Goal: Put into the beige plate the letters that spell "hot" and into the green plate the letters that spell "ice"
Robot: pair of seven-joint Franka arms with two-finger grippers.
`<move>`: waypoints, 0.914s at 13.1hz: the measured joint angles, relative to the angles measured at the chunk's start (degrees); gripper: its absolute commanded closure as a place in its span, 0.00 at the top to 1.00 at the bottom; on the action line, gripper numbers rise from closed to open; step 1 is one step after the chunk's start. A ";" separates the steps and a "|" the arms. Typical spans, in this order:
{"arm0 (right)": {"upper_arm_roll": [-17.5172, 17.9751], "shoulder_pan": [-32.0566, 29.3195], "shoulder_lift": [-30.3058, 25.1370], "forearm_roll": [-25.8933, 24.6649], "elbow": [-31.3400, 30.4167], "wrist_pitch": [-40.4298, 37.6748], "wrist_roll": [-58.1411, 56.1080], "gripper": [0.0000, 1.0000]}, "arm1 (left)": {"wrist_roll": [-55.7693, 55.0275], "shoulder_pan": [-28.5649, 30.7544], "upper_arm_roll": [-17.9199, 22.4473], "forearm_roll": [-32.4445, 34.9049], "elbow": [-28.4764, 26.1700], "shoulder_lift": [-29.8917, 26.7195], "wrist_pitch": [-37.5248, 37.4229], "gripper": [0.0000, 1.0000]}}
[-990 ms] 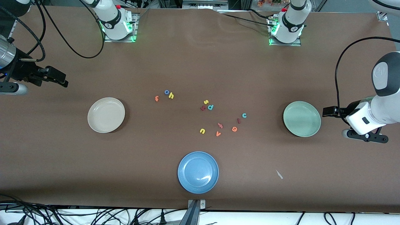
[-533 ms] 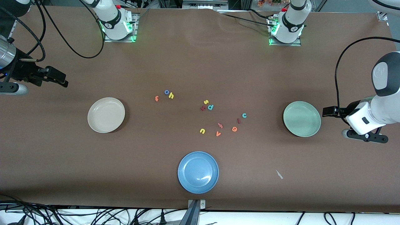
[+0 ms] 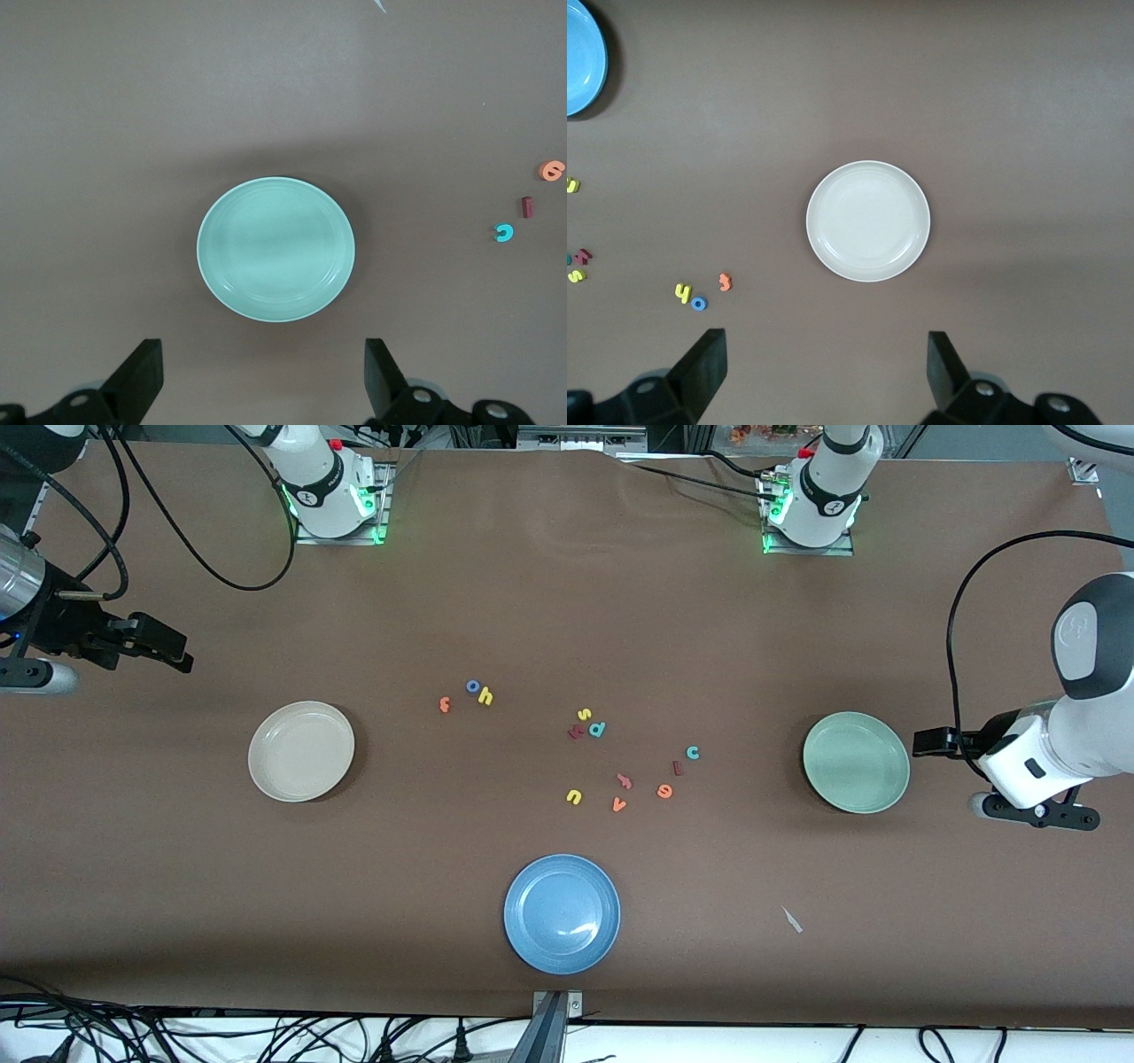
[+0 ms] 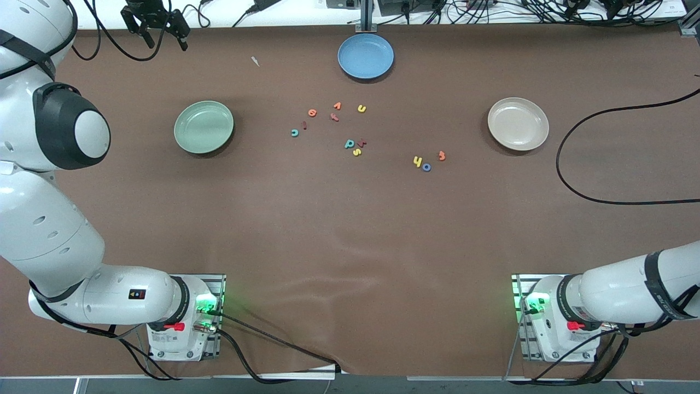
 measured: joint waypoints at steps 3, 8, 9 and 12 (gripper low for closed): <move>0.01 0.01 0.00 -0.02 0.00 0.07 0.00 1.00 | -1.94 -0.27 -0.02 -0.09 -0.19 0.04 -0.06 1.00; 0.82 0.40 0.00 -0.03 0.01 0.60 0.00 1.00 | -11.78 -1.91 -0.26 -4.00 -1.52 0.13 -0.07 1.00; 1.08 0.74 0.00 -0.05 0.02 1.15 0.00 1.00 | -13.64 -2.48 -0.31 -4.15 -1.76 0.17 -0.07 1.00; 1.04 0.89 0.00 -0.32 0.06 2.47 0.01 1.00 | -19.04 -4.70 -0.46 -4.15 -2.26 0.59 -0.07 1.00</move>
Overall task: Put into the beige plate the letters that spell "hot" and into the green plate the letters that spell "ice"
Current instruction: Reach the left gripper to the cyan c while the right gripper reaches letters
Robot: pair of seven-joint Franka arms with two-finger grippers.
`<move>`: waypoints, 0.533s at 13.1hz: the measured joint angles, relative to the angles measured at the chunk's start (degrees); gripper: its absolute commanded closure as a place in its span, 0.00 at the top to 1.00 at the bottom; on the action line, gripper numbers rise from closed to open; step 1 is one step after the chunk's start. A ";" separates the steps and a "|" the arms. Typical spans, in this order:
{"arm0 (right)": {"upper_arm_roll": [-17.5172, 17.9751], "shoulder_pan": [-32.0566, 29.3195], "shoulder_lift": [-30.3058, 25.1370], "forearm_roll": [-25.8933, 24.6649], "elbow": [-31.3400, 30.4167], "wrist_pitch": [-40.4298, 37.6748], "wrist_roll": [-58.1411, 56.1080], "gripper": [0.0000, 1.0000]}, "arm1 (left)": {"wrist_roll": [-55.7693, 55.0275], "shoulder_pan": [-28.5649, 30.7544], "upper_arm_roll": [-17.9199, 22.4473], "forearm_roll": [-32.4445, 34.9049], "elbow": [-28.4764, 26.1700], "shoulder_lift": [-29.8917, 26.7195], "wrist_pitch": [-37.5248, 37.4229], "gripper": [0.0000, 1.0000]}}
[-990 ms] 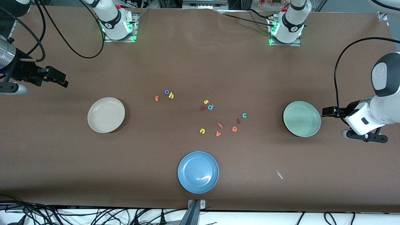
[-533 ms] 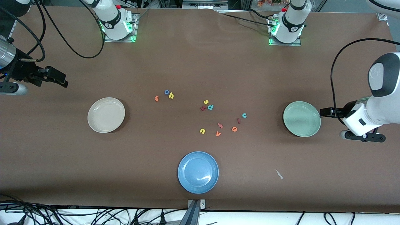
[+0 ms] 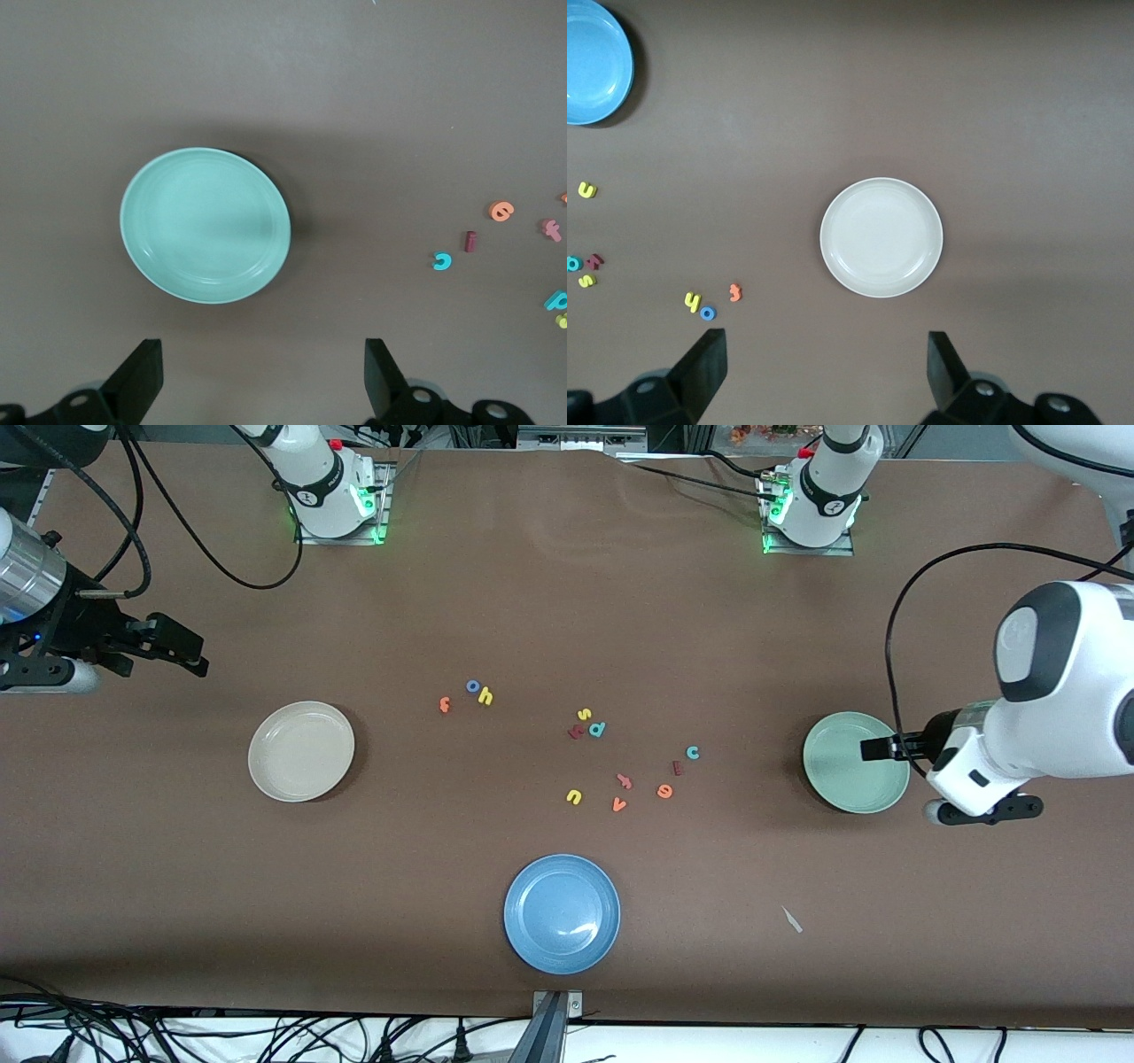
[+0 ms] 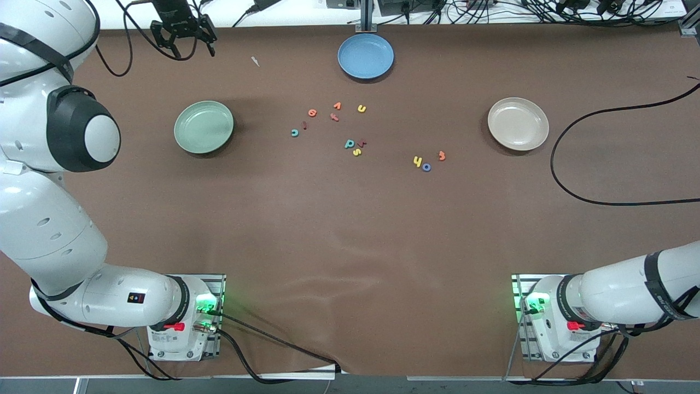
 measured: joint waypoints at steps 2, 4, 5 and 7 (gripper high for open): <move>-0.33 -0.27 0.00 -0.40 0.00 0.09 0.00 1.00 | -4.15 -1.59 -0.03 0.00 -0.56 0.16 0.00 1.00; -0.64 -0.48 0.00 -1.07 0.00 0.09 0.09 1.00 | -8.55 -3.16 -0.07 -0.22 -0.82 0.22 0.01 1.00; -0.73 -0.49 0.00 -1.49 0.00 0.07 0.09 1.00 | -11.20 -3.92 -0.08 -1.06 -0.94 0.25 0.01 1.00; -0.71 -0.43 0.00 -2.27 0.00 0.07 0.09 1.00 | -16.16 -5.20 -0.09 -2.71 -1.06 0.32 0.02 1.00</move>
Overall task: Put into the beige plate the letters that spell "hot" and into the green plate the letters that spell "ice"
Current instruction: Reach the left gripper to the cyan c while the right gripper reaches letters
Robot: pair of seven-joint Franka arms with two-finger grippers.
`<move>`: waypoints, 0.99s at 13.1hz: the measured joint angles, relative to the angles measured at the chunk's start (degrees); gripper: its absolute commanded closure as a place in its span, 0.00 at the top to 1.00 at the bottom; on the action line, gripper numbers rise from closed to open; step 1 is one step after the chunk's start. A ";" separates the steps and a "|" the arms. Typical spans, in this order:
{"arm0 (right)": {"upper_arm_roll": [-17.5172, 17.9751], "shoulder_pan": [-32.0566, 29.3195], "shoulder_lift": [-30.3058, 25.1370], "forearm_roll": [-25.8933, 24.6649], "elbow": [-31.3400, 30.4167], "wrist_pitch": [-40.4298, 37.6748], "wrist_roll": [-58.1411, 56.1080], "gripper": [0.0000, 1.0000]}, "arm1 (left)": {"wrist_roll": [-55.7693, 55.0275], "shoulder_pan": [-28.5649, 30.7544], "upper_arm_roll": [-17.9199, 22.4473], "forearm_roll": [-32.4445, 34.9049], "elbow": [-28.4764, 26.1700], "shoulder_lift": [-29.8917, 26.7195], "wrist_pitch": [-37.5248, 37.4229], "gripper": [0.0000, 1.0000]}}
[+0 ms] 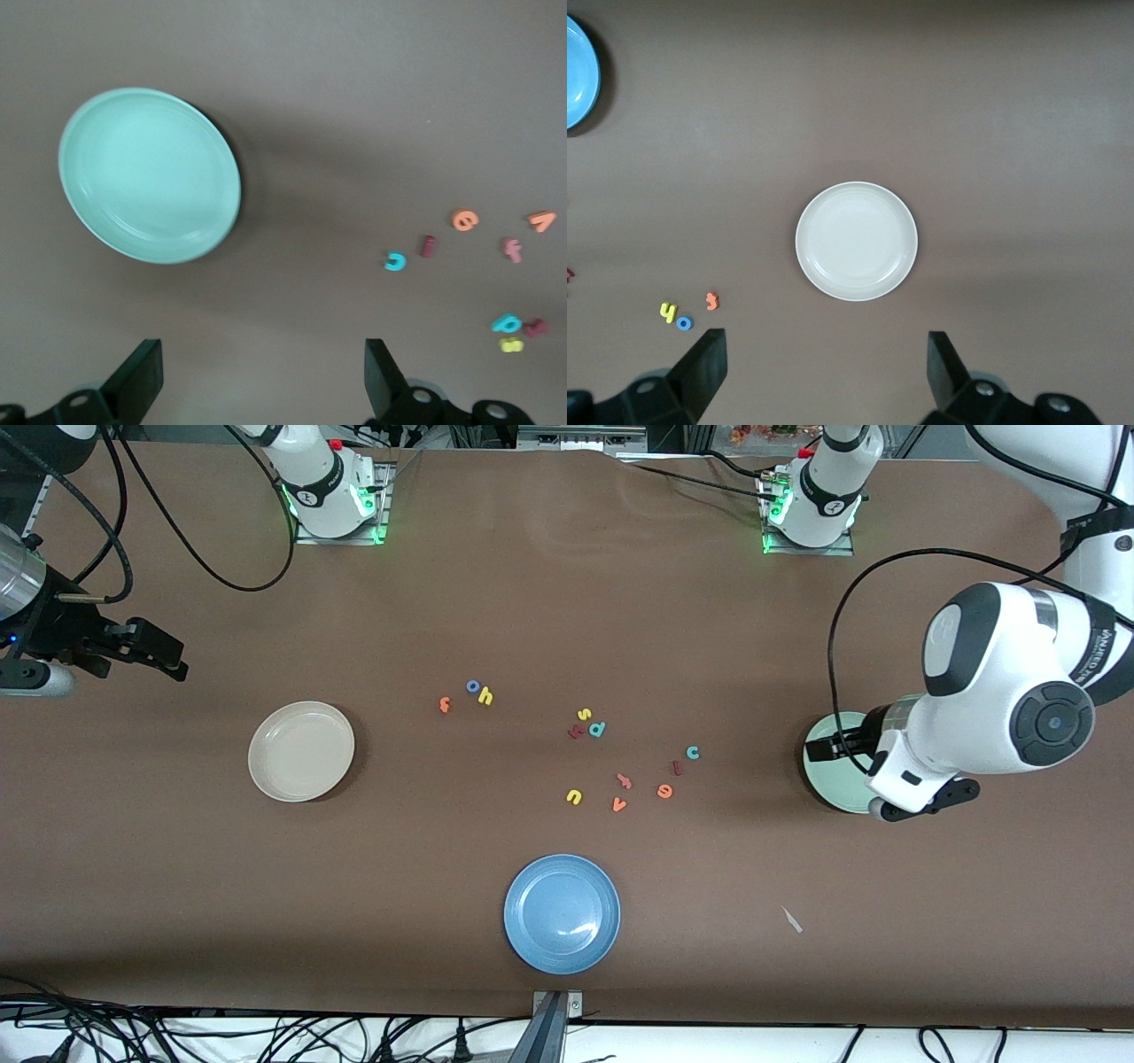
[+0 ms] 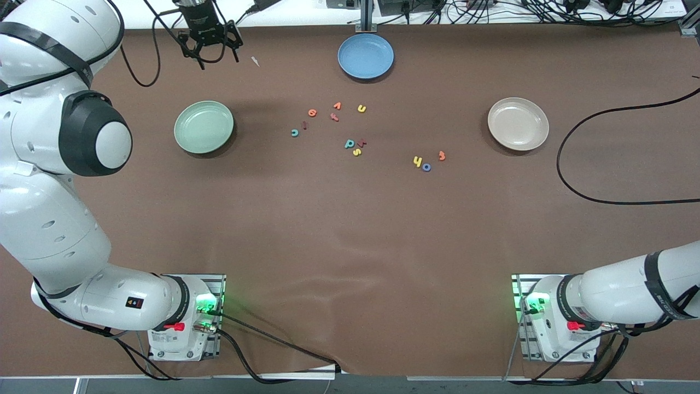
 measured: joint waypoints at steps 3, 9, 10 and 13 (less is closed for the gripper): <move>0.00 0.00 0.00 -0.35 0.00 -0.10 -0.04 1.00 | -7.74 -1.95 -0.05 -0.43 -1.19 0.09 0.86 0.95; -2.94 -0.20 -0.30 -0.54 0.24 -0.47 -0.11 1.00 | -14.67 -4.39 -0.51 -5.95 -8.62 0.18 10.23 0.92; -3.21 -0.27 -0.43 -0.54 0.32 -0.54 -0.11 1.00 | -15.41 -4.40 -0.76 -6.11 -10.22 0.13 12.87 0.93; -2.55 0.29 -0.70 -0.51 0.40 -3.40 -0.05 1.00 | -18.80 -4.73 -2.77 -6.13 -17.14 -0.27 23.86 0.92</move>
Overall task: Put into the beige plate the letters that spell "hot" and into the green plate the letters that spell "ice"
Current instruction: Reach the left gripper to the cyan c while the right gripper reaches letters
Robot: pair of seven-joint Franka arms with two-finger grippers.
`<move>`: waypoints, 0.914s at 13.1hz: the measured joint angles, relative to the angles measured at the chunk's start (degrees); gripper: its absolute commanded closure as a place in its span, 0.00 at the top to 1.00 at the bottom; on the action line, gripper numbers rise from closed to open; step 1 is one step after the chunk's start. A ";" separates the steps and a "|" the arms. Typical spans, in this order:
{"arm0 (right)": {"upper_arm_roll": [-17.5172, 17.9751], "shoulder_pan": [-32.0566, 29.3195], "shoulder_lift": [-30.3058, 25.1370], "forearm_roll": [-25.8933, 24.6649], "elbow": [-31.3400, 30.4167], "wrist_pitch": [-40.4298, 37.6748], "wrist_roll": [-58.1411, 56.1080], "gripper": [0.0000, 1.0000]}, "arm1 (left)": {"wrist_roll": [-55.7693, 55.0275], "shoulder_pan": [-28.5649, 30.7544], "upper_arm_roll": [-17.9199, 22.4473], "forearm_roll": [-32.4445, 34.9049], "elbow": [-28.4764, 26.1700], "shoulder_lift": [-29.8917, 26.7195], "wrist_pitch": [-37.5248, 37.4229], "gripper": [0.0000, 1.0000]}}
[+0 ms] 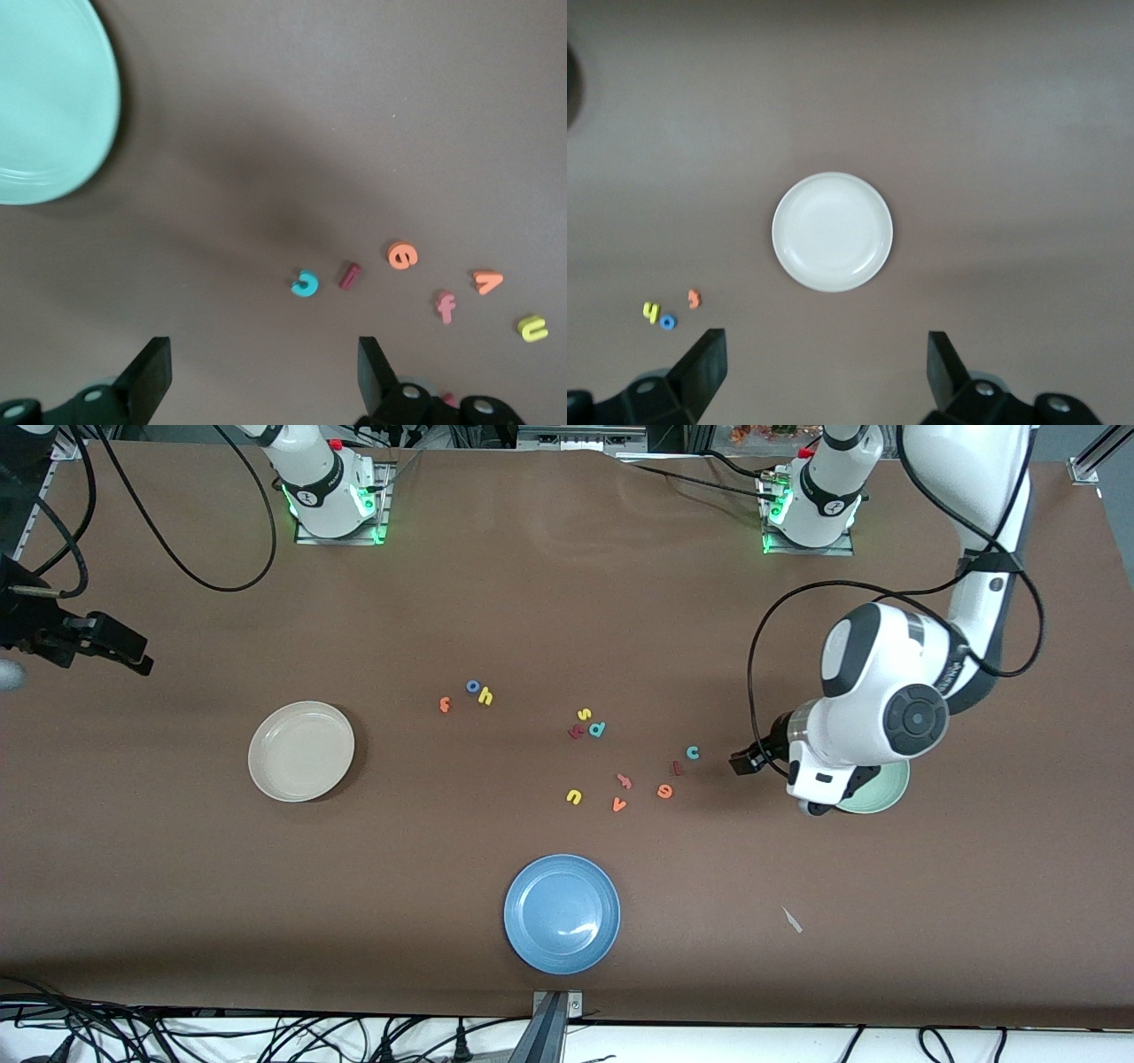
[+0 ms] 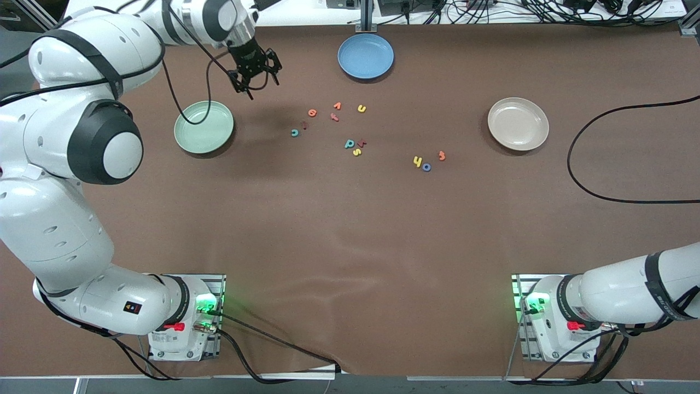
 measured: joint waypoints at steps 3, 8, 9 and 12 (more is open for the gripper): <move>0.41 0.48 1.80 3.58 -0.23 -0.81 0.00 1.00 | -2.42 -1.28 -1.72 0.00 -7.02 -0.07 10.88 0.91; 0.28 0.36 5.36 7.93 -0.22 -0.58 -0.05 1.00 | -3.97 -4.96 -1.93 0.00 -16.28 0.49 24.27 0.75; 0.39 0.45 5.80 8.88 -0.23 -0.34 -0.09 1.00 | -4.07 -5.28 -1.93 0.00 -16.80 1.06 25.40 0.72; 1.67 2.49 9.05 11.58 -0.33 4.16 -0.03 1.00 | -4.10 -5.72 -1.93 0.00 -16.97 2.85 27.25 0.71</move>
